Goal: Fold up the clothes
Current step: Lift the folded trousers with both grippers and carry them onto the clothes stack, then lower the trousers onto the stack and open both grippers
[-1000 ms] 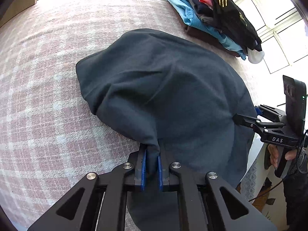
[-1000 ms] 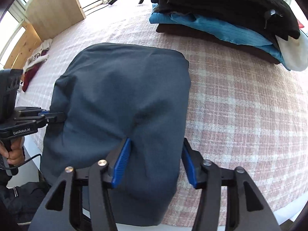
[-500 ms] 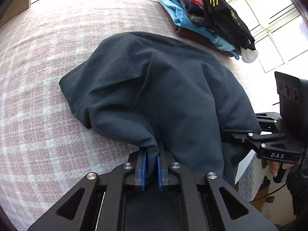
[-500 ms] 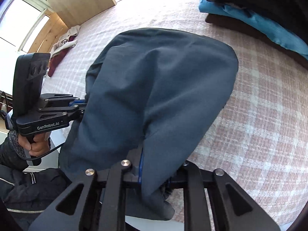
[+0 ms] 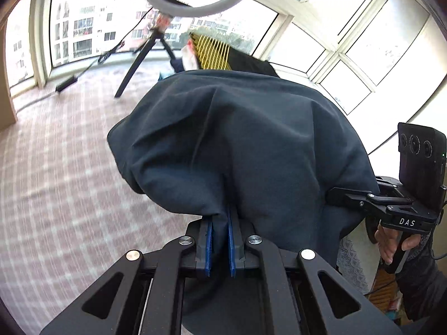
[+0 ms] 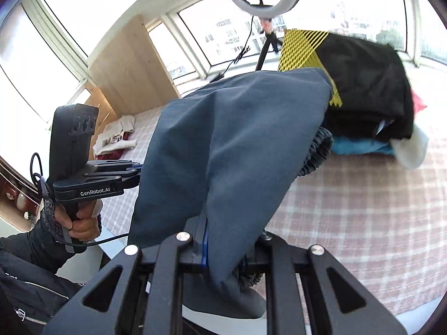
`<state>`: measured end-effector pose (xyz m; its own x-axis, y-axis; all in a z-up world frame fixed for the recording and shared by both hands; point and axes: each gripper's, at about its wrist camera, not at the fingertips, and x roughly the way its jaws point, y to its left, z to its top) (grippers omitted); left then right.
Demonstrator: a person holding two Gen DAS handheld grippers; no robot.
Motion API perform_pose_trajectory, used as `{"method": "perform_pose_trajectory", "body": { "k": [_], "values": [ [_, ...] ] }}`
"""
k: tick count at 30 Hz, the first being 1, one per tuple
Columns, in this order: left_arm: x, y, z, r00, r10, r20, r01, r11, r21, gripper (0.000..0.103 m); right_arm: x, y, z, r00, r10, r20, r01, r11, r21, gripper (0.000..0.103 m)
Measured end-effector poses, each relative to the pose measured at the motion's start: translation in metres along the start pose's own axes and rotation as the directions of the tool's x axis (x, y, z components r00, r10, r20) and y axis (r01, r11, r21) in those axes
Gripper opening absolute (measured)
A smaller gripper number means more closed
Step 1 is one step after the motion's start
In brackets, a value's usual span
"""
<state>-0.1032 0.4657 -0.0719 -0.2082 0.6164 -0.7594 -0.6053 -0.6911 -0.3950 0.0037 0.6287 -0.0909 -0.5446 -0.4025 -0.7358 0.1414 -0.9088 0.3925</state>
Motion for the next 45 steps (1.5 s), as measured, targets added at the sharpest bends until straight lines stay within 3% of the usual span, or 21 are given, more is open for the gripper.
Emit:
{"method": "perform_pose_trajectory", "body": {
  "k": [4,9,13,17,23,27,33,36,38,41,43,45],
  "values": [
    [-0.007,-0.032,0.060,0.997,-0.007,0.080,-0.001,0.995,0.095,0.008,-0.033,-0.021,0.034,0.993,-0.092,0.080,0.094,0.995,-0.017,0.015],
    [0.002,-0.055,0.120,0.994,-0.026,0.108,0.008,0.987,0.163,0.008,-0.068,-0.069,0.081,0.974,-0.181,0.134,0.183,0.983,-0.004,0.015],
    [0.054,-0.068,0.165,0.994,-0.009,0.109,-0.009,0.986,0.165,0.008,-0.069,-0.108,0.118,0.966,-0.228,0.123,0.230,0.973,-0.003,0.015],
    [0.084,-0.062,0.190,0.995,0.024,0.102,-0.041,0.985,0.169,0.008,-0.060,-0.140,0.148,0.964,-0.246,0.098,0.248,0.969,-0.005,0.015],
    [0.125,-0.031,0.203,0.996,0.068,0.056,-0.075,0.986,0.148,0.008,-0.018,-0.198,0.181,0.969,-0.247,0.011,0.246,0.969,0.019,0.015],
    [0.152,0.005,0.198,0.999,0.036,-0.011,-0.035,0.996,0.084,0.009,0.017,-0.234,0.182,0.977,-0.197,-0.078,0.201,0.978,0.060,0.017],
    [0.138,0.033,0.190,0.997,-0.083,-0.003,0.083,0.996,-0.014,0.016,0.022,-0.256,0.184,0.984,-0.139,-0.108,0.151,0.982,0.115,0.032],
    [0.110,0.034,0.186,0.998,-0.047,0.039,0.046,0.999,0.027,0.013,0.006,-0.257,0.181,0.978,-0.172,-0.118,0.187,0.973,0.136,0.037],
    [0.092,0.025,0.185,0.996,-0.024,0.081,0.017,0.997,0.081,0.013,-0.014,-0.246,0.178,0.964,-0.245,-0.101,0.254,0.963,0.088,0.037],
    [0.079,0.007,0.196,0.988,0.007,0.154,-0.030,0.989,0.148,0.013,-0.038,-0.220,0.186,0.944,-0.329,0.000,0.329,0.944,0.028,0.037],
    [0.092,-0.002,0.208,0.984,0.031,0.174,-0.061,0.983,0.175,0.013,-0.054,-0.203,0.191,0.923,-0.379,0.071,0.381,0.925,-0.007,0.037],
    [0.114,-0.005,0.220,0.981,0.076,0.181,-0.109,0.977,0.185,0.012,-0.048,-0.194,0.199,0.924,-0.370,0.100,0.374,0.927,-0.023,0.030]
  ]
}}
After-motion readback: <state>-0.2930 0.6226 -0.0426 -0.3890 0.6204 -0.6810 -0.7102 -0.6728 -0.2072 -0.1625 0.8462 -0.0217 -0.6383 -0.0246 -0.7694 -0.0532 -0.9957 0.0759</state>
